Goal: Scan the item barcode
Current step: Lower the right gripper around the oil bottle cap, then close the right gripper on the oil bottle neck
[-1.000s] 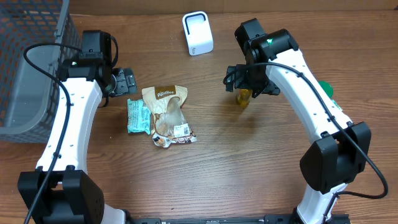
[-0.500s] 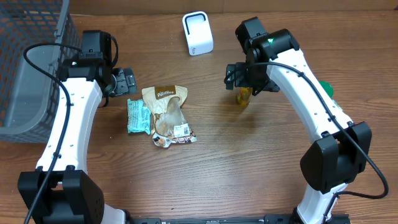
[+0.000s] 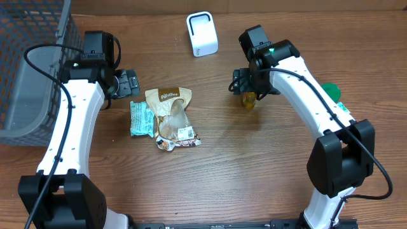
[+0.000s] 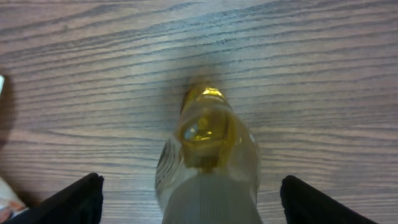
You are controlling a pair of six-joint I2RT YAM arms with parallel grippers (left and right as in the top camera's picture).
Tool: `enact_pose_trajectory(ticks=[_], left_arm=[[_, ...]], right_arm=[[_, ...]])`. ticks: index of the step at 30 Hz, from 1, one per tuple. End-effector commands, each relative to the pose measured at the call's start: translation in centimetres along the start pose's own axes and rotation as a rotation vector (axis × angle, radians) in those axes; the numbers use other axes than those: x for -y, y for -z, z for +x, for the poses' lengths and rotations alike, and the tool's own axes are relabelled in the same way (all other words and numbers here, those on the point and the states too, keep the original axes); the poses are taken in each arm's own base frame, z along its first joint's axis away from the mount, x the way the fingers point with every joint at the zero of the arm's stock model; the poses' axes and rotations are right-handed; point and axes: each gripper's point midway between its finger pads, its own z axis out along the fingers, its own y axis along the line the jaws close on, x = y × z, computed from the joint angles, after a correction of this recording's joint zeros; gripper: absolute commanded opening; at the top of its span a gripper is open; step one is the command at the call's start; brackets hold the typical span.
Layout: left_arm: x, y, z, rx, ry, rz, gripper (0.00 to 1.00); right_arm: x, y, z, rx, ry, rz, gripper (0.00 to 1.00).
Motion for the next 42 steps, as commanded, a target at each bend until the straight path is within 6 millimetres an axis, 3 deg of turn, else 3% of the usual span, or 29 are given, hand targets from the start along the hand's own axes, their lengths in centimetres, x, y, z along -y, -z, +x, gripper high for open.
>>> enact_pose_trajectory(ticks=[1,11,16,25,42], left_arm=[[-0.14,0.33,-0.52,0.014,-0.011,-0.006,1.00],[-0.14,0.33,-0.52,0.014,-0.011,-0.006,1.00],[-0.14,0.33,-0.52,0.014,-0.011,-0.006,1.00],[-0.14,0.33,-0.52,0.014,-0.011,-0.006,1.00],[-0.14,0.33,-0.52,0.014,-0.011,-0.006,1.00]], right_arm=[[0.34,-0.25,-0.49,0.020,0.019,0.014,0.78],[0.77,-0.49,-1.43,0.063,0.016,0.046,0.77],[0.83,-0.54,-1.26,0.055,0.017,0.048,0.66],[0.86,-0.98,-1.04,0.040,0.018,0.053,0.56],[0.83,-1.01,-0.93,0.035,0.019,0.051,0.50]])
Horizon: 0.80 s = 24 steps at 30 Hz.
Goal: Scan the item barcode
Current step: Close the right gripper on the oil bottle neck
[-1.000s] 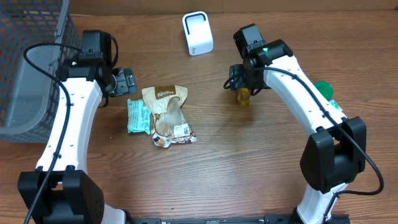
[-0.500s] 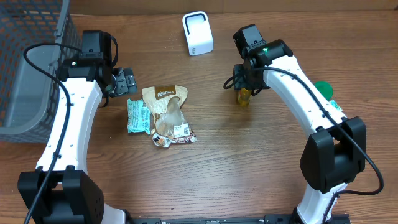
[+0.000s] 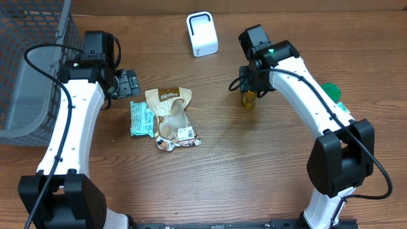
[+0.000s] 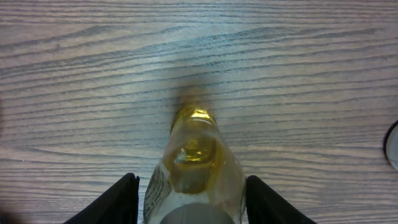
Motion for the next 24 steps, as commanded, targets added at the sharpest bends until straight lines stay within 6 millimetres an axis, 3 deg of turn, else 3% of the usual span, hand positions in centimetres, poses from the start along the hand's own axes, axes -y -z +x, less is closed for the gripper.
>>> enact_pose_trajectory(ticks=[1,8,12,19,24], left_arm=[[-0.14,0.34,-0.53,0.015,-0.011,-0.006,1.00],[-0.14,0.34,-0.53,0.015,-0.011,-0.006,1.00],[-0.14,0.34,-0.53,0.015,-0.011,-0.006,1.00],[-0.14,0.34,-0.53,0.015,-0.011,-0.006,1.00],[-0.14,0.34,-0.53,0.015,-0.011,-0.006,1.00]], right_arm=[[0.29,-0.84,0.26,-0.018,-0.001,0.014,0.47],[0.30,-0.84,0.26,-0.018,-0.001,0.014,0.52],[0.30,-0.84,0.26,-0.018,-0.001,0.014,0.46],[0.30,-0.84,0.26,-0.018,-0.001,0.014,0.45],[0.36,-0.84,0.42,-0.024,0.000,0.017,0.50]])
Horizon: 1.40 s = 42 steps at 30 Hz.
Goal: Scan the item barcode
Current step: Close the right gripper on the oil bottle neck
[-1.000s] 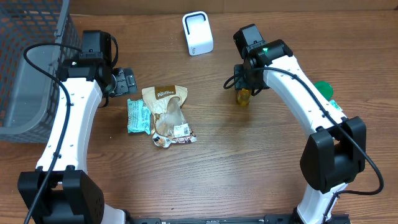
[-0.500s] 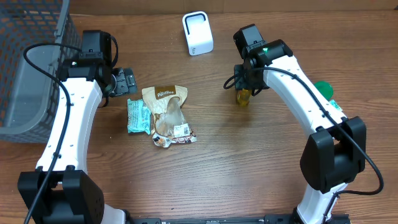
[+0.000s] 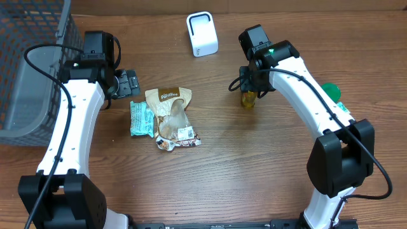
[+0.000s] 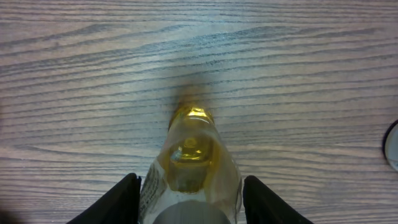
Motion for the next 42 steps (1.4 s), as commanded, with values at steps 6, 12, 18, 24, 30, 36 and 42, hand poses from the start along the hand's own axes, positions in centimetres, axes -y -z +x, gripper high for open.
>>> enact_pose_trajectory(ticks=[6,12,18,24,30,36,42], left_arm=[[-0.14,0.33,-0.51,0.014,-0.011,-0.006,0.99],[-0.14,0.33,-0.51,0.014,-0.011,-0.006,1.00],[-0.14,0.33,-0.51,0.014,-0.011,-0.006,1.00],[-0.14,0.33,-0.51,0.014,-0.011,-0.006,1.00],[-0.14,0.33,-0.51,0.014,-0.011,-0.006,0.99],[-0.14,0.33,-0.51,0.014,-0.011,-0.006,1.00],[-0.14,0.33,-0.51,0.014,-0.011,-0.006,1.00]], right_arm=[[0.37,-0.83,0.50,-0.028,-0.002,0.018,0.50],[0.41,-0.83,0.62,-0.032,-0.002,0.019,0.50],[0.41,-0.83,0.60,-0.031,-0.002,0.019,0.50],[0.38,-0.83,0.52,-0.028,-0.002,0.018,0.50],[0.38,-0.83,0.53,-0.029,-0.002,0.018,0.50],[0.38,-0.83,0.54,-0.029,-0.002,0.018,0.49],[0.38,-0.83,0.54,-0.029,-0.002,0.018,0.49]])
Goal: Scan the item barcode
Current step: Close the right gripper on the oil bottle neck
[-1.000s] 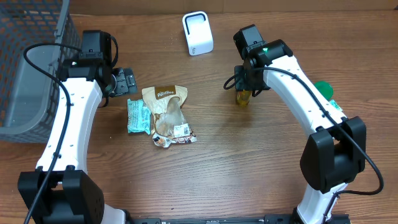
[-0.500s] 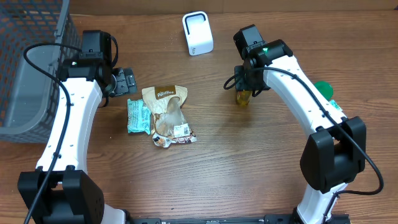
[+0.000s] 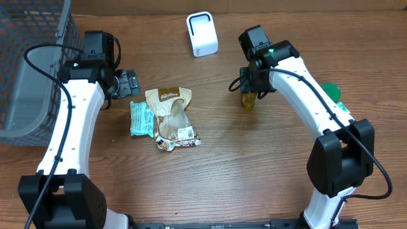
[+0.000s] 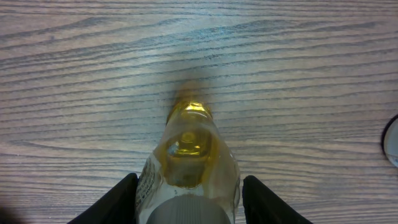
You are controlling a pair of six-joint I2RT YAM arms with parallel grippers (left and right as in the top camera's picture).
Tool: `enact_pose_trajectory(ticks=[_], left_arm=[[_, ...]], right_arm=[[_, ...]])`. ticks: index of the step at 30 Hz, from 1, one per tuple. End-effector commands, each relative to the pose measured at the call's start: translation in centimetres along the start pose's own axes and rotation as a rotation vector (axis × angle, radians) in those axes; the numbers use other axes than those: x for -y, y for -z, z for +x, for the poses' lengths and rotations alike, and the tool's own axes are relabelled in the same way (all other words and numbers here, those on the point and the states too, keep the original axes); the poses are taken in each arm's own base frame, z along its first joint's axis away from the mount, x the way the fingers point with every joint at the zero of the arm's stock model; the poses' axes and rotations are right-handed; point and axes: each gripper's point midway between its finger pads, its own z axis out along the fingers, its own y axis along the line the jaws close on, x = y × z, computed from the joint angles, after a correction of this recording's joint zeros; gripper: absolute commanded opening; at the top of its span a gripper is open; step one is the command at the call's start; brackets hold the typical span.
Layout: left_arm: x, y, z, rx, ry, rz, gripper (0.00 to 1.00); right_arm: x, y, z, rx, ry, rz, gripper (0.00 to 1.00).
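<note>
A small clear bottle [image 4: 189, 162] of yellow liquid with a grey cap stands on the wooden table. My right gripper [image 4: 188, 202] is shut on it just under the cap, a black finger [image 4: 112, 202] on each side; a printed label shows on its left flank. From overhead the bottle [image 3: 248, 99] is just below the right wrist. The white scanner [image 3: 202, 34] stands at the back, up and left of the bottle. My left gripper [image 3: 129, 83] rests at the left, apart from everything; its jaws are too small to read.
A tan snack bag [image 3: 172, 117] and a teal packet [image 3: 140, 119] lie left of centre. A grey wire basket [image 3: 28, 70] fills the far left. A green round object [image 3: 331, 91] lies by the right arm.
Almost nothing has changed. My right gripper stays shut on the bottle, which sits very slightly higher in the wrist view. The overhead view is the same.
At first my right gripper was open, its fingers wide on either side of the bottle. By the following moment it had shut on the bottle below the cap. It has held it in the same spot since. The left arm has stayed still.
</note>
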Motion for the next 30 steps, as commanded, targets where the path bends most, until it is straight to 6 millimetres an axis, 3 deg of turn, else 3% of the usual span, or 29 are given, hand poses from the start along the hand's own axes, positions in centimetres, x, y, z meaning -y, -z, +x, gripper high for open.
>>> enact_pose_trajectory(ticks=[1,17,20,30], left_arm=[[-0.14,0.33,-0.52,0.015,-0.011,-0.006,1.00],[-0.16,0.32,-0.52,0.014,-0.011,-0.007,0.99],[-0.14,0.33,-0.52,0.014,-0.011,-0.006,1.00],[-0.14,0.33,-0.52,0.014,-0.011,-0.006,1.00]], right_arm=[[0.25,-0.81,0.17,-0.014,-0.005,0.013,0.49],[0.25,-0.81,0.16,-0.014,-0.005,0.013,0.50],[0.25,-0.81,0.15,-0.013,-0.005,0.013,0.56],[0.76,-1.08,0.04,-0.018,-0.017,0.018,0.57]])
